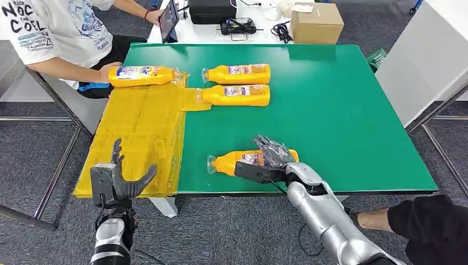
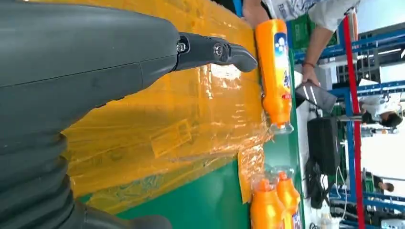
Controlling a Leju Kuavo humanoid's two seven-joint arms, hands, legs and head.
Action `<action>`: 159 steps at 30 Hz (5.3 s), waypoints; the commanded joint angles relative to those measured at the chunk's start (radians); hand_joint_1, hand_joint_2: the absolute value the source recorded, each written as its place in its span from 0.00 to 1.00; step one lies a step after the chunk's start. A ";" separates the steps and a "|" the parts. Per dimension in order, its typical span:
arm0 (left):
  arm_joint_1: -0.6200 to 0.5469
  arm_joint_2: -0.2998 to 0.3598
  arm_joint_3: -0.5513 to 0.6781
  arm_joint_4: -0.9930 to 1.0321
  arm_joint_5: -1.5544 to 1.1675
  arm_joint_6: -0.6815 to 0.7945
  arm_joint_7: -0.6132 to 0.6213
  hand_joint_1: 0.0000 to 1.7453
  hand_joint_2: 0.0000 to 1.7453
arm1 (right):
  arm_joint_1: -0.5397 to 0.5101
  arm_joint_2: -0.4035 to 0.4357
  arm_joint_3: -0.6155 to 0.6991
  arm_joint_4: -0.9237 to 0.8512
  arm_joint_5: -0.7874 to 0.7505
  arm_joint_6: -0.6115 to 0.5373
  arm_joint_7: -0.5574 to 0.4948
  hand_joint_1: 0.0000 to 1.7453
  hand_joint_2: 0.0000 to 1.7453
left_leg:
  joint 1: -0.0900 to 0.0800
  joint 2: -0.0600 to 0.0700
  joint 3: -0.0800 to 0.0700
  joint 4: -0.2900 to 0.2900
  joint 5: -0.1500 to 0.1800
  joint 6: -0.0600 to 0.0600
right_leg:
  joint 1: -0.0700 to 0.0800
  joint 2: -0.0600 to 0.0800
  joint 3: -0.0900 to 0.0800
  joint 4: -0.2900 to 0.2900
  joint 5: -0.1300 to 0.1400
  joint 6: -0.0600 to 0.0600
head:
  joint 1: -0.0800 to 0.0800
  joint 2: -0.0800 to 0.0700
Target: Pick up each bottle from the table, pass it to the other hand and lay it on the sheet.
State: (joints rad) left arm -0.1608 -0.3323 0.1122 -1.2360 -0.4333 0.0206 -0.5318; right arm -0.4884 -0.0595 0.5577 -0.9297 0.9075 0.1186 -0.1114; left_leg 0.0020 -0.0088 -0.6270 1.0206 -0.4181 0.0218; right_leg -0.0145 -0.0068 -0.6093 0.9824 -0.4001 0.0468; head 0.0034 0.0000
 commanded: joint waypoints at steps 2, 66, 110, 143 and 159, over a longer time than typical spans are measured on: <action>-0.029 -0.006 -0.005 0.068 0.002 -0.003 0.006 0.00 1.00 | -0.057 -0.024 0.080 0.095 -0.005 0.008 -0.007 0.00 1.00 | 0.000 0.000 0.003 0.000 -0.001 -0.001 | 0.000 0.000 0.003 0.000 -0.001 -0.001 | 0.000 0.000; 0.061 -0.006 -0.240 -0.030 0.368 -0.255 0.139 0.00 1.00 | 0.447 0.300 -0.524 -0.764 -0.195 -0.488 -0.352 1.00 1.00 | 0.001 -0.002 0.001 0.000 -0.003 0.000 | 0.001 -0.002 0.002 0.000 -0.003 -0.002 | 0.000 0.000; 0.028 0.167 -0.592 0.043 0.687 -0.515 0.134 0.00 1.00 | 0.329 0.370 -0.030 -0.024 -0.193 -0.282 -0.441 1.00 1.00 | 0.001 0.003 0.003 -0.002 -0.003 -0.001 | 0.001 0.003 0.002 -0.002 -0.002 -0.002 | 0.000 0.000; 0.048 0.135 -0.526 0.005 0.778 -0.536 0.140 1.00 1.00 | 0.317 0.367 0.049 0.085 -0.219 -0.252 -0.445 1.00 1.00 | 0.001 0.000 0.002 -0.001 -0.003 -0.001 | 0.001 0.000 0.001 -0.001 -0.003 -0.002 | 0.001 0.000; 0.058 0.119 -0.493 -0.021 0.797 -0.522 0.140 1.00 1.00 | 0.321 0.363 0.043 0.075 -0.232 -0.251 -0.440 1.00 1.00 | 0.001 0.000 -0.001 -0.001 -0.002 -0.001 | 0.001 0.000 -0.001 -0.001 -0.002 -0.001 | 0.000 0.000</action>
State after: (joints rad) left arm -0.0640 -0.1812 -0.3685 -1.2398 0.3449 -0.4925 -0.3986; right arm -0.1645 0.3010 0.5364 -0.9289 0.6790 -0.1591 -0.5558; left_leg 0.0023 -0.0080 -0.6305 1.0203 -0.4186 0.0217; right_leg -0.0145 -0.0061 -0.6136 0.9821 -0.4005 0.0466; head 0.0038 0.0000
